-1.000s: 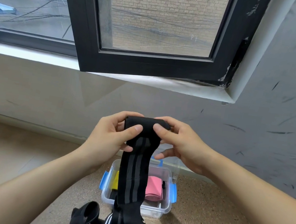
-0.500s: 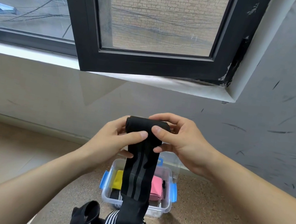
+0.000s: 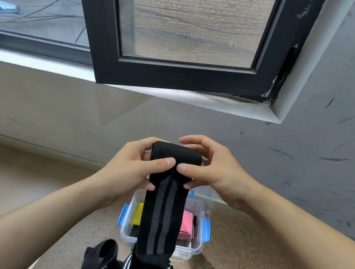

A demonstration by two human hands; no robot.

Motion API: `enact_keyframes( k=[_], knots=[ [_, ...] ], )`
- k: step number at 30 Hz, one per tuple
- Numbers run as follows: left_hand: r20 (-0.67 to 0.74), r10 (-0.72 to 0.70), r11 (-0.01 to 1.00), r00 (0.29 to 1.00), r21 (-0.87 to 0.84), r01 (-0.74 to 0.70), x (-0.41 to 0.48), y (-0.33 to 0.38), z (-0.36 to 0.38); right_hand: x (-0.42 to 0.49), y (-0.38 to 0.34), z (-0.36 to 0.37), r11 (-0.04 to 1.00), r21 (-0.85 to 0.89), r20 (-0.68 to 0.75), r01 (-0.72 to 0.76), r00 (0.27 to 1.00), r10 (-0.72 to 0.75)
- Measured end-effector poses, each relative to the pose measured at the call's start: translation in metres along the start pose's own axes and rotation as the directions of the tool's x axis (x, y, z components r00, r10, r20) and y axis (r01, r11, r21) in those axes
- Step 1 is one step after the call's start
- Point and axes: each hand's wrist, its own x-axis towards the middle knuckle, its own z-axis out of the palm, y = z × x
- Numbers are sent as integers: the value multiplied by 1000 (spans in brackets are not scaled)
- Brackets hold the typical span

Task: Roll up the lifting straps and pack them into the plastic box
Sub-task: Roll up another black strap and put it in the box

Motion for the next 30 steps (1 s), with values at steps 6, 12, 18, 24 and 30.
enact_keyframes(
  k=[6, 12, 18, 24, 30],
  knots=[
    [-1, 94, 996, 996, -11, -94, 0, -2, 1, 3, 0, 0, 976, 169, 71, -136, 990, 125],
    [-44, 143, 989, 989, 48, -141, 0, -6, 5, 5, -6, -5, 997, 56, 48, -60, 997, 57],
    [-25, 159, 983, 987, 100, -155, 0, -5, 6, 5, -7, -6, 1000, 21, -1, -4, 1000, 4],
    [114, -58, 998, 992, -13, 60, 0, 1, 0, 0, -6, -7, 995, 44, -74, 93, 993, -90],
    [103, -101, 994, 989, -39, 106, -1, 2, 0, 0, -2, -4, 987, 17, -48, 163, 986, -162]
  ],
)
